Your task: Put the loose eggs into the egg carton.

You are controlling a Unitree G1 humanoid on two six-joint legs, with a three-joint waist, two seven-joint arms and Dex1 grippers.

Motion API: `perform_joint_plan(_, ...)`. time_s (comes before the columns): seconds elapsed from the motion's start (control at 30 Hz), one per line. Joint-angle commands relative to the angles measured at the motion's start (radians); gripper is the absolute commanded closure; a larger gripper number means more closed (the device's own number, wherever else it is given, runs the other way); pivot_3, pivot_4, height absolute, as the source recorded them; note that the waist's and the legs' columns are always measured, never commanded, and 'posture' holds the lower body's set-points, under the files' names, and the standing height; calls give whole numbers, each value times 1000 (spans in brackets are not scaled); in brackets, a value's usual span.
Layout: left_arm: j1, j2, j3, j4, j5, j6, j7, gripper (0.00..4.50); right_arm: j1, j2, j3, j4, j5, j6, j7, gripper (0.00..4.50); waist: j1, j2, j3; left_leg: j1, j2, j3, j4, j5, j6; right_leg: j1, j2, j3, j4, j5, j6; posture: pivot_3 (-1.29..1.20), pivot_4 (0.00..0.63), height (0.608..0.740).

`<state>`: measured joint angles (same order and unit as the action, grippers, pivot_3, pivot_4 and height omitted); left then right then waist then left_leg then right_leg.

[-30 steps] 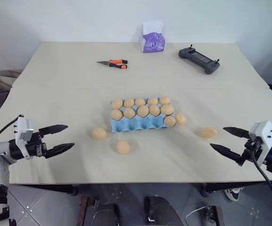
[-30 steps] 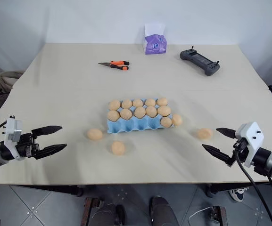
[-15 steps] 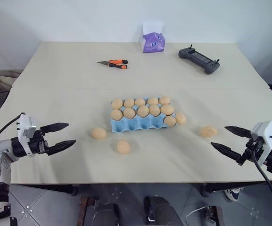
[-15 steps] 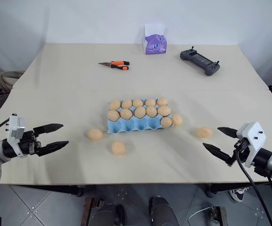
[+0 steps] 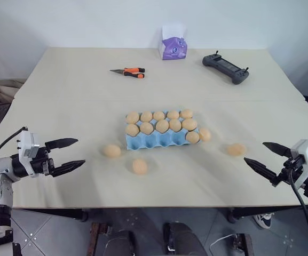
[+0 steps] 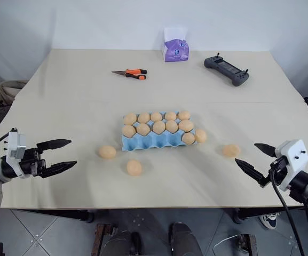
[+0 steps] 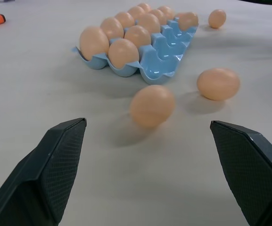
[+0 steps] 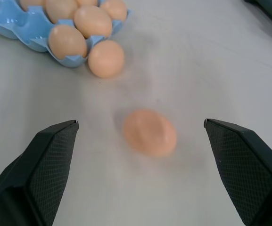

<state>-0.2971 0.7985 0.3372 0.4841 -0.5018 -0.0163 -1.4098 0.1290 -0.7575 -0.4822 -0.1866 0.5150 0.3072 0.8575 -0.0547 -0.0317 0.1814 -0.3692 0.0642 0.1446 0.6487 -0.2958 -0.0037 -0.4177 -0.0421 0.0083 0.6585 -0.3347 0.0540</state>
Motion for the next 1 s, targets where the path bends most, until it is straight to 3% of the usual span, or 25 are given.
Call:
perform_joint_plan(0.03, -6, 9, 24, 19, -23, -30, -50, 0, -40, 18, -15, 19, -5, -30, -33, 32, -2, 0, 0, 0, 0, 0, 0, 0, 0, 0, 0, 0, 0, 0, 0, 0, 150, 740)
perform_joint_plan(0.4, -41, -71, 33, -56, -92, -44, -94, 0, -247, 92, 144, 169, -117, -36, -135, 32, 1, 0, 0, 0, 0, 0, 1, 0, 0, 0, 0, 0, 1, 0, 0, 0, 150, 740)
perform_joint_plan(0.7, -47, -90, 28, -116, -114, -42, -100, 0, -279, 125, 223, 257, -186, -23, -186, 32, 0, 0, 0, 0, 0, 0, 1, 0, 0, 0, 0, 0, 1, 0, 0, 0, 150, 740)
perform_joint_plan(1.0, -44, -104, 6, -45, -80, -88, -104, 0, -308, 154, 247, 320, -226, -55, -216, 32, -4, 0, 0, 0, 0, 0, 2, 0, 0, 0, 0, 0, 2, 0, 0, 0, 150, 740)
